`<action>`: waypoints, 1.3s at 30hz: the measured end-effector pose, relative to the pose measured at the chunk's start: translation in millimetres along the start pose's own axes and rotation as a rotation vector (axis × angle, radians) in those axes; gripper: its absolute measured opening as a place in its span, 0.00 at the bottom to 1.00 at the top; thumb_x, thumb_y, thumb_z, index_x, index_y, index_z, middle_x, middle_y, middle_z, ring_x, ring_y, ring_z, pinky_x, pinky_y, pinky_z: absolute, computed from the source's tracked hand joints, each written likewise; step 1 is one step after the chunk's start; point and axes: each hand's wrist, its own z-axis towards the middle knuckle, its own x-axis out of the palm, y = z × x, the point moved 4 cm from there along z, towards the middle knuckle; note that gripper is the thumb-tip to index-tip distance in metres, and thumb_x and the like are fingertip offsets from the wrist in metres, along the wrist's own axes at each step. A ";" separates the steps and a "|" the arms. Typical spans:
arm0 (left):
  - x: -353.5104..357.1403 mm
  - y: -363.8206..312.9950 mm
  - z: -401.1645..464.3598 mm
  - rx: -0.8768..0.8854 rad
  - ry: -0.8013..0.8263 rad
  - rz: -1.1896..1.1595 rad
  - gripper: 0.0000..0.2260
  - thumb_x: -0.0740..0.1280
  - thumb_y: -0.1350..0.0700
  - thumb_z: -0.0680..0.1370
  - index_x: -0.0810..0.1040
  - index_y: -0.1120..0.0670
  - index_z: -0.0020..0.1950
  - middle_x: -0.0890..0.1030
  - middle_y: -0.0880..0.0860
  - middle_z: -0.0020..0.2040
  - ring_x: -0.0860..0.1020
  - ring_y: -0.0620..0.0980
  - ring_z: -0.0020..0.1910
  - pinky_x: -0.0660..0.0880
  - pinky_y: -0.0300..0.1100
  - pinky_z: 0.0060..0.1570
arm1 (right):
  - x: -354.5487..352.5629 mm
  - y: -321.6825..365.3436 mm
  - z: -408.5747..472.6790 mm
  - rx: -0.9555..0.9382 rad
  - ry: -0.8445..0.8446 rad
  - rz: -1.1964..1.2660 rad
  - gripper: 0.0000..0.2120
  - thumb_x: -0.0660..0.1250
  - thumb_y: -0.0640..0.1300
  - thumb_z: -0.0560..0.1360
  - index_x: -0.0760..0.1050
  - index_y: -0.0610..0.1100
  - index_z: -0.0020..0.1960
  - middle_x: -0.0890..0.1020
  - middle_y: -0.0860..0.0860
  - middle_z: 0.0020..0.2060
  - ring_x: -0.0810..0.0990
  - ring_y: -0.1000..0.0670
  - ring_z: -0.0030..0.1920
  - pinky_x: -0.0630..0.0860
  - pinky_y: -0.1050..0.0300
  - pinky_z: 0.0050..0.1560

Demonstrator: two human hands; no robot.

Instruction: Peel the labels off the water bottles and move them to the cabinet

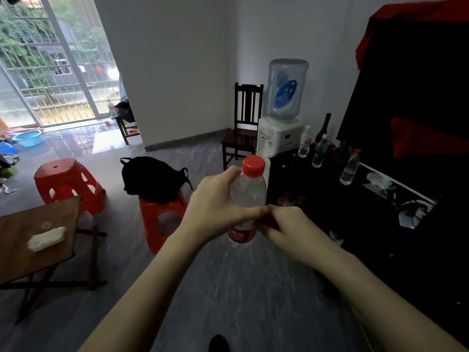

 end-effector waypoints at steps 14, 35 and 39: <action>23.5 113.2 253.8 0.121 0.030 0.010 0.21 0.77 0.35 0.63 0.75 0.41 0.48 0.81 0.39 0.41 0.80 0.37 0.42 0.78 0.39 0.40 | -44.4 -78.7 243.6 0.097 -0.085 -0.007 0.07 0.65 0.49 0.79 0.77 0.51 0.55 0.84 0.49 0.50 0.83 0.47 0.51 0.80 0.44 0.50; 233.5 209.4 591.8 0.155 0.323 -0.137 0.29 0.78 0.39 0.62 0.80 0.52 0.58 0.85 0.46 0.51 0.83 0.42 0.51 0.82 0.47 0.52 | -117.8 -356.5 496.1 0.300 -0.172 0.165 0.06 0.69 0.52 0.77 0.76 0.52 0.42 0.82 0.55 0.38 0.82 0.54 0.42 0.80 0.48 0.45; 270.3 224.8 636.3 0.132 0.385 -0.165 0.25 0.84 0.50 0.63 0.79 0.51 0.56 0.84 0.45 0.50 0.82 0.40 0.50 0.80 0.38 0.51 | -122.8 -403.1 529.5 0.362 -0.182 0.201 0.07 0.69 0.53 0.76 0.77 0.51 0.43 0.83 0.56 0.38 0.82 0.56 0.41 0.81 0.49 0.45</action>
